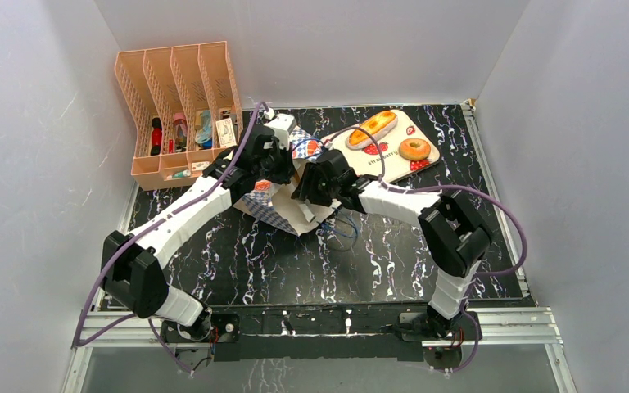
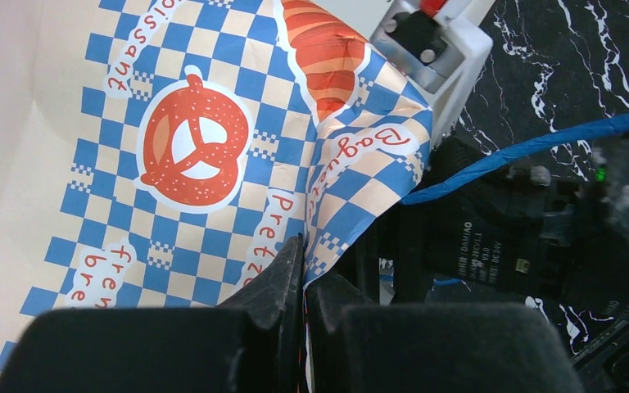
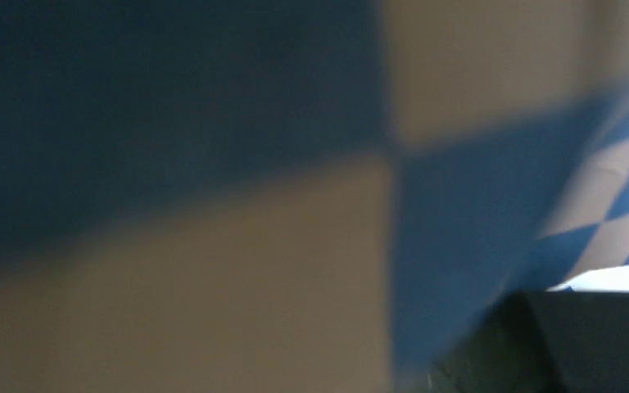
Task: Take the fake bread out of the paper bag
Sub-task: Take out the fake bread from the paper bag.
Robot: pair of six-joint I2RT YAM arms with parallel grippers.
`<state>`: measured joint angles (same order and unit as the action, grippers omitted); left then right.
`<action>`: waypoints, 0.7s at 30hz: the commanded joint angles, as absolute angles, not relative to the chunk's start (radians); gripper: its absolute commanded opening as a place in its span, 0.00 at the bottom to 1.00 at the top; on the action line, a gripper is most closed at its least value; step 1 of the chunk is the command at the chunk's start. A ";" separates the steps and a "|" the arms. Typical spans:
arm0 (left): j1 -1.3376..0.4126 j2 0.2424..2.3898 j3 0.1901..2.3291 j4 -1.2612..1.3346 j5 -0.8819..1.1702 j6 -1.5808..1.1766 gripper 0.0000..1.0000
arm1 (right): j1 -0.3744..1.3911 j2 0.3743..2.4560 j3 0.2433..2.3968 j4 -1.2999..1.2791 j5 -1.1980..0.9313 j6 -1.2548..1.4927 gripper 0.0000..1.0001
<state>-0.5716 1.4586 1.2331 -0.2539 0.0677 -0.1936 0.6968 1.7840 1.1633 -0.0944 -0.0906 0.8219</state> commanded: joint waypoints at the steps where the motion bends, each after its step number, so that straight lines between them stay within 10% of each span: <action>1: -0.574 1.463 1.269 -0.270 0.084 -0.199 0.00 | 0.689 1.818 1.266 -0.096 -0.121 0.795 0.45; 5: -0.574 1.460 1.266 -0.264 0.083 -0.202 0.00 | 0.689 1.850 1.311 -0.151 -0.113 0.788 0.39; 11: -0.575 1.451 1.261 -0.257 0.072 -0.207 0.00 | 0.683 1.852 1.331 -0.203 -0.107 0.785 0.01; 21: -0.574 1.445 1.264 -0.265 0.031 -0.220 0.00 | 0.675 1.699 1.250 -0.213 -0.095 0.799 0.00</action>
<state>-0.5713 1.4681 1.2343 -0.2394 0.0406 -0.2031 0.6842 1.8278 1.2720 -0.2245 -0.1112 0.7975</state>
